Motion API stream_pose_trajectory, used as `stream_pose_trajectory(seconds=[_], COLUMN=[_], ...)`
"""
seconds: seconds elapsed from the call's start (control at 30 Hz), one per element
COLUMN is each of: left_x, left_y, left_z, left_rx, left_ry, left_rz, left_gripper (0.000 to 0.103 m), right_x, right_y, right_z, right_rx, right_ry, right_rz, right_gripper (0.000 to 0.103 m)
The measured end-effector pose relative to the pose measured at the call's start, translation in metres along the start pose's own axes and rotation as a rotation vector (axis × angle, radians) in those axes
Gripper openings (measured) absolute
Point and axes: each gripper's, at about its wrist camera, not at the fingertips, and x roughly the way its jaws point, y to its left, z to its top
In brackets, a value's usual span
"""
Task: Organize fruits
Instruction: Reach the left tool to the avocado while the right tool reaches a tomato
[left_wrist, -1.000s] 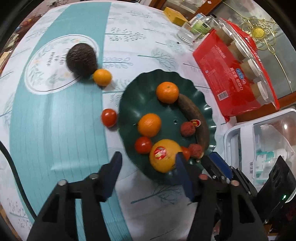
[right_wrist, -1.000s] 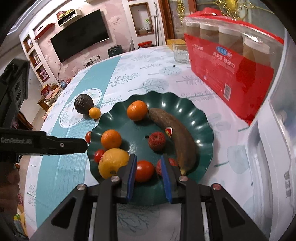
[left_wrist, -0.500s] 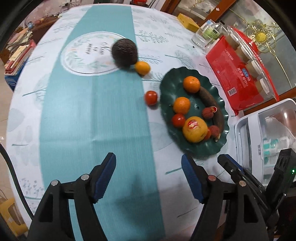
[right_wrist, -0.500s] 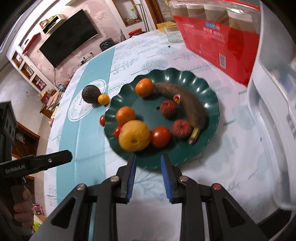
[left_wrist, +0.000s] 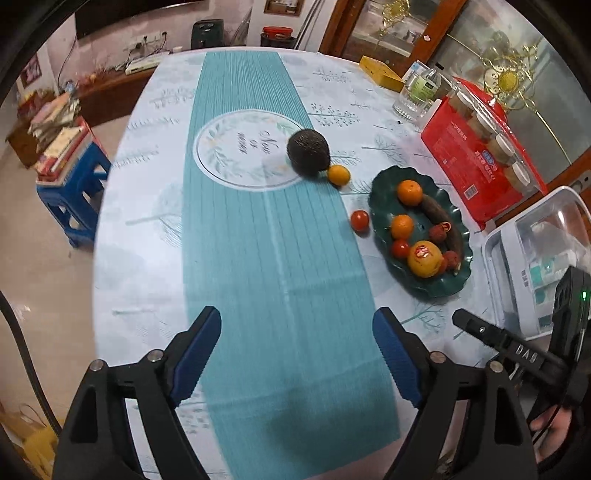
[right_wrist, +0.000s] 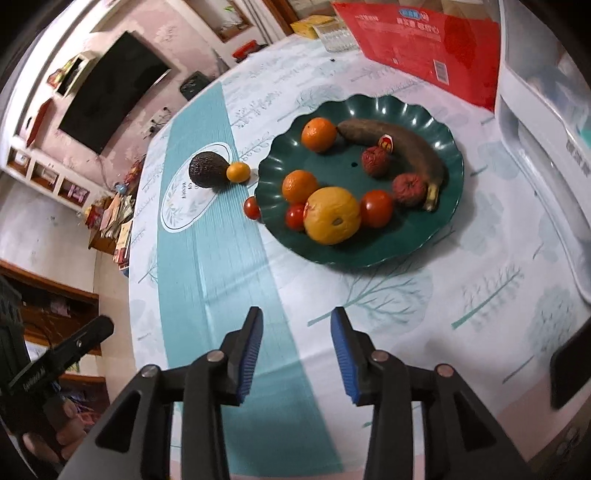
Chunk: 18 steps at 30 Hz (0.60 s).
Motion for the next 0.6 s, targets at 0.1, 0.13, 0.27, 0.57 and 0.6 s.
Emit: stream_pose_trajectory(seconds=[0.1,0.13,0.27,0.57,0.6], left_x=[-0.009,-0.010,-0.017,-0.010,-0.007], left_y=[0.006,0.007,0.010,0.012,0.012], left_z=[0.011,0.014,0.034,0.097,0.105], left_rx=[0.025,0.031,0.051,0.062,0.065], left_ry=[-0.011,-0.012,-0.028,-0.069,-0.076], left_rz=[0.011,0.017,0.033,0.066,0.073], left_gripper=[0.084,0.084,0.085,0.086,0.086], right_x=[0.006,0.009,0.019,0.051,0.057], right_y=[0.005,0.008,0.014,0.039,0.042], right_z=[0.006,0.009,0.019,0.054,0.059], right_rx=[0.071,0.093,0.189,0.275,0.286], right_ry=[0.038,0.053,0.095,0.128,0.132], right_rz=[0.019,0.016,0.034,-0.009,-0.010], right_gripper=[0.050,0.050,0.050,0.060,0.060])
